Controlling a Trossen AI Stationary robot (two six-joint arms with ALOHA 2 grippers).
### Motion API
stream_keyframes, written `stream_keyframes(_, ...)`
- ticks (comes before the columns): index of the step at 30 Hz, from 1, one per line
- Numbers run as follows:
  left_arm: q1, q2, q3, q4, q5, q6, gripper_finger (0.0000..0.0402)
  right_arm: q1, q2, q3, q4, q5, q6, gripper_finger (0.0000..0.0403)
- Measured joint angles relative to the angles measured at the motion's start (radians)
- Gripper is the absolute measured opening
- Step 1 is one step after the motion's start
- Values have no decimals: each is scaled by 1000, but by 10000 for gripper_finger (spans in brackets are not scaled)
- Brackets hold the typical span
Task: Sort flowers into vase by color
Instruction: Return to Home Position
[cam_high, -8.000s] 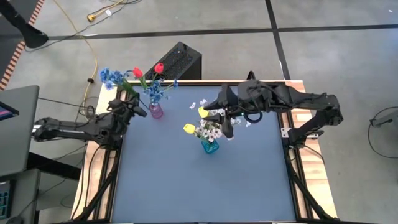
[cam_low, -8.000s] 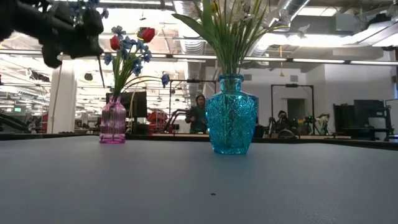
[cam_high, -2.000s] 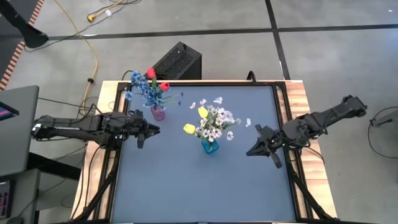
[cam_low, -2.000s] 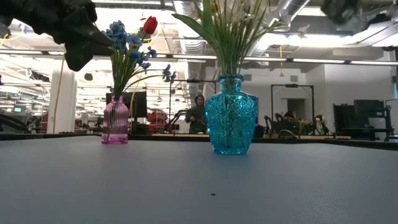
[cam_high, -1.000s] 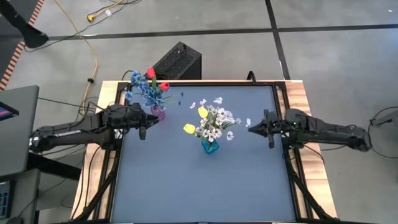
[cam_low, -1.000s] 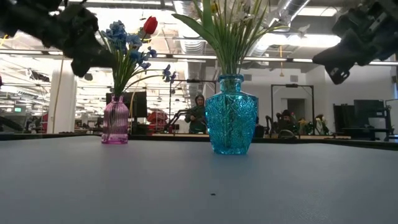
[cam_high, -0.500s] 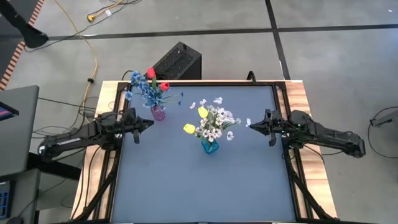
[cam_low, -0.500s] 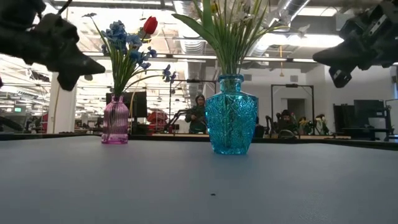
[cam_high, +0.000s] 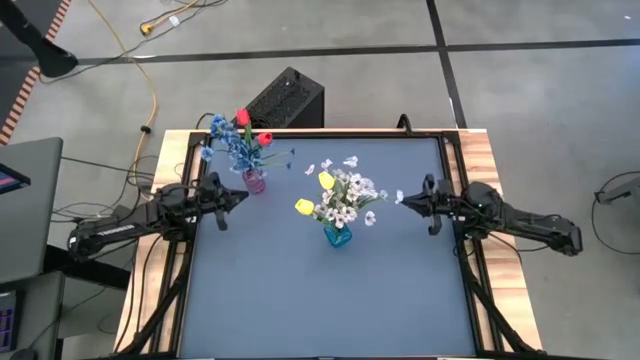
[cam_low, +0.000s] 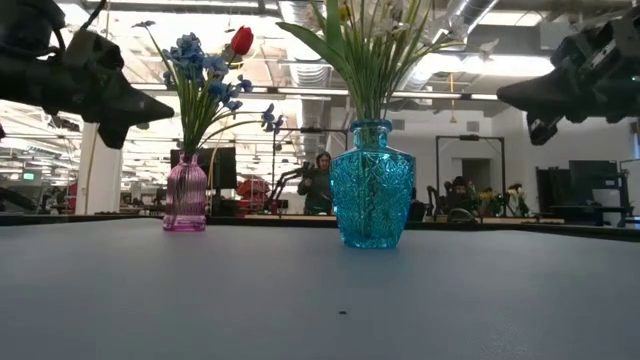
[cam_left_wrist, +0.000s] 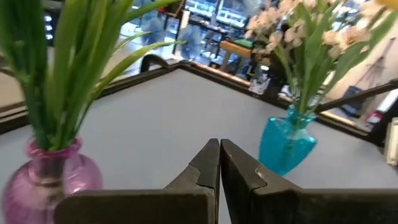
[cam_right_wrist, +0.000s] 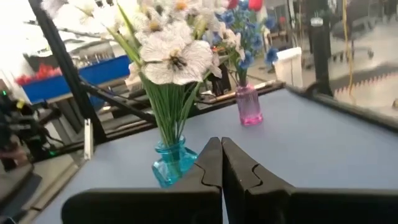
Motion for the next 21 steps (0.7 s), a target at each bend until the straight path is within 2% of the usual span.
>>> stream_keyframes(5, 0, 1, 0, -7, -20, -13, 0, -9, -1, 0, -2, -3, -44, 22)
stream_keyframes(14, 0, 8, 2, -9, -77, -178, 0, -13, 0, -1, -5, -15, -52, 39)
stream_keyframes(21, 0, 9, 2, -11, -65, -113, 0, -13, 0, -2, -7, -8, -53, 50)
